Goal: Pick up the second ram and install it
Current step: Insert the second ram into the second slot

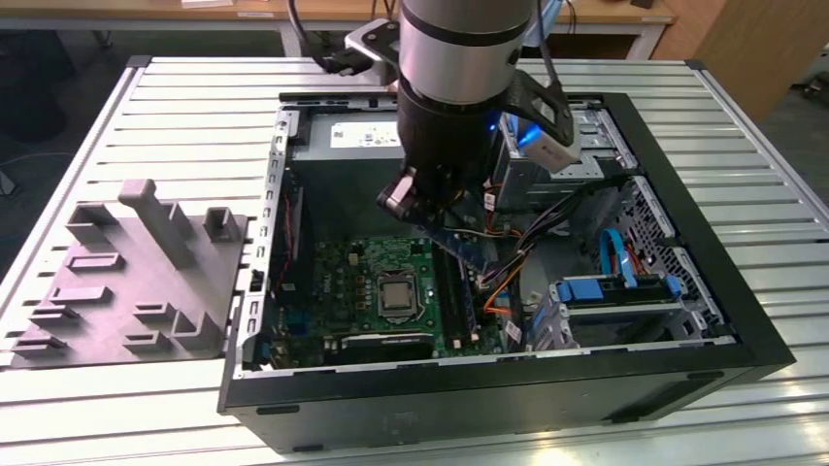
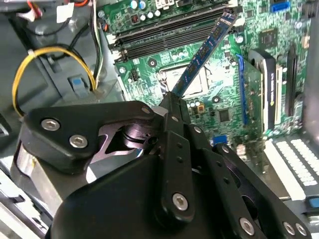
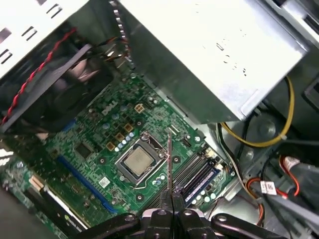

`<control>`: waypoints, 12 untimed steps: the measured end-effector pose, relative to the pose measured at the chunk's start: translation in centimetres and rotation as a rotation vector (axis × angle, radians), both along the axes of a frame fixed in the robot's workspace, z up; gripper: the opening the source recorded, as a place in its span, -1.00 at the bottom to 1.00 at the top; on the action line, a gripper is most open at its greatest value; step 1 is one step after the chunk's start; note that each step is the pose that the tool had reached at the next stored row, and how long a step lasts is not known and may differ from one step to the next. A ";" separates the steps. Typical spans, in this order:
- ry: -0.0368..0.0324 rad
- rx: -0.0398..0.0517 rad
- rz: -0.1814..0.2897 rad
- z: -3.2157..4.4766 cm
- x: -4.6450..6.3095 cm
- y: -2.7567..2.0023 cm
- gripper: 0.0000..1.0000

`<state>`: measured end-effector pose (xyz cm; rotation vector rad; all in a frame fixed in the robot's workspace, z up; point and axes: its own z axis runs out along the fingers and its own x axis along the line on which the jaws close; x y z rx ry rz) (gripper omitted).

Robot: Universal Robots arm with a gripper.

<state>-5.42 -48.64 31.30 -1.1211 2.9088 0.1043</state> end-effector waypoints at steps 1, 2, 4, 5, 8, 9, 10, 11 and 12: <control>0.0000 0.0000 -0.017 -0.01 0.0 0.00 -0.76; 0.0000 0.0000 -0.035 -0.02 0.0 0.00 -0.76; 0.0000 -0.0001 -0.072 -0.03 0.0 0.00 -0.76; 0.0000 0.0000 -0.090 -0.05 0.0 0.00 -0.76; 0.0000 -0.0001 -0.145 -0.08 0.0 0.00 -0.76; 0.0000 0.0000 -0.163 -0.10 0.0 0.00 -0.76; 0.0000 0.0000 -0.181 -0.11 0.0 0.00 -0.76; 0.0000 0.0000 -0.199 -0.12 0.0 0.00 -0.76; 0.0000 0.0000 -0.217 -0.13 0.0 0.00 -0.76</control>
